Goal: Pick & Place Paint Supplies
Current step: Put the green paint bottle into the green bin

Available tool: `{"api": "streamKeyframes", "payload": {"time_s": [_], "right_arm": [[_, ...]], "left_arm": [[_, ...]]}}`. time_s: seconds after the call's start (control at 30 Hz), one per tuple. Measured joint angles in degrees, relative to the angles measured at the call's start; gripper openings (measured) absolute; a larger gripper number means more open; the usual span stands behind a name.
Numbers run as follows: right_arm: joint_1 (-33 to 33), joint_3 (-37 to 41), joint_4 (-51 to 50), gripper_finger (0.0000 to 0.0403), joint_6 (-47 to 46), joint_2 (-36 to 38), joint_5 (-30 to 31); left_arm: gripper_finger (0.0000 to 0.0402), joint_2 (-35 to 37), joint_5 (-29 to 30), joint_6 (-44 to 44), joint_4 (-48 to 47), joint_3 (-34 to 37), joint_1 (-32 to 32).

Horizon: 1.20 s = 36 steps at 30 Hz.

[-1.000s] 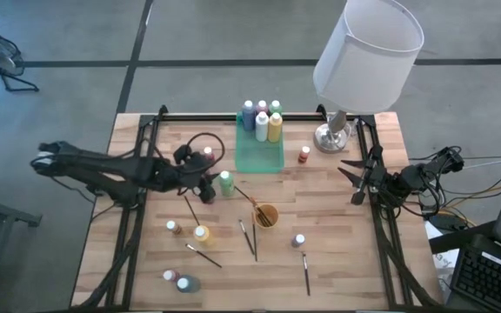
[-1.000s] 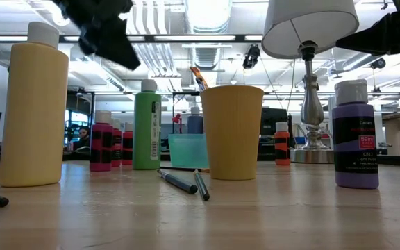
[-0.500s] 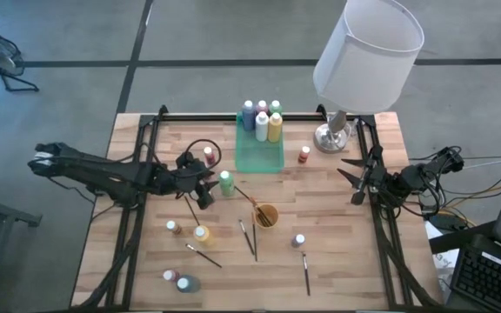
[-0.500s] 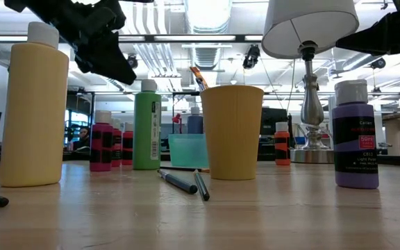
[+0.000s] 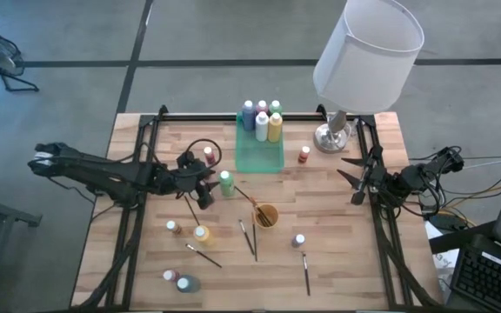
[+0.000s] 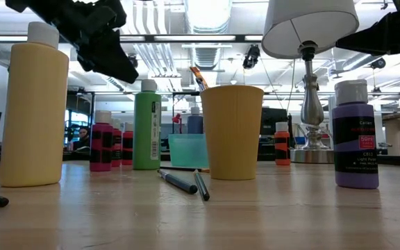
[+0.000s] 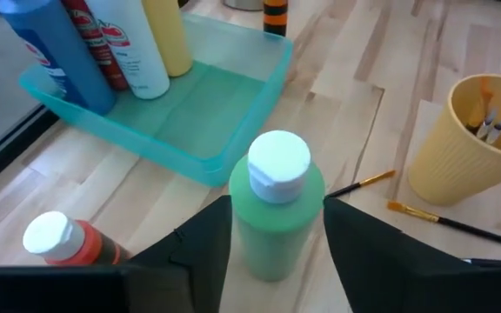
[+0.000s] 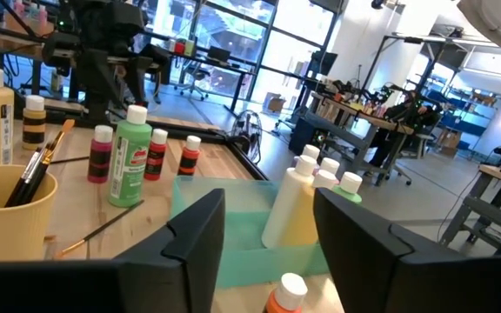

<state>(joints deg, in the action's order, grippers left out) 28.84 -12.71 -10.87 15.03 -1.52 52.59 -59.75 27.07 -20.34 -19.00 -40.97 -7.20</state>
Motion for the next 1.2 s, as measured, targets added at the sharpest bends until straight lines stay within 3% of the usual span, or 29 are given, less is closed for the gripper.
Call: {"api": "streamKeyframes", "payload": {"time_s": [0.17, 0.43, 0.93, 1.2], "right_arm": [[0.0, 0.0, 0.0, 0.0183, 0.0, 0.0, 0.0], [0.0, 0.0, 0.0, 0.0191, 0.0, 0.0, 0.0], [0.0, 0.0, 0.0, 0.0148, 0.0, 0.0, 0.0], [0.0, 0.0, 0.0, 0.0121, 0.0, 0.0, 0.0]], "left_arm": [[0.0220, 0.0, -2.3, 0.4, -0.5, 0.0, 0.0], [0.0221, 0.0, -3.5, 1.4, -0.4, 0.0, 0.0], [0.0222, -0.3, -1.6, 2.8, 1.4, 0.3, 0.0], [0.0222, -0.3, -1.7, 2.9, 9.9, 5.1, 0.0]]}}
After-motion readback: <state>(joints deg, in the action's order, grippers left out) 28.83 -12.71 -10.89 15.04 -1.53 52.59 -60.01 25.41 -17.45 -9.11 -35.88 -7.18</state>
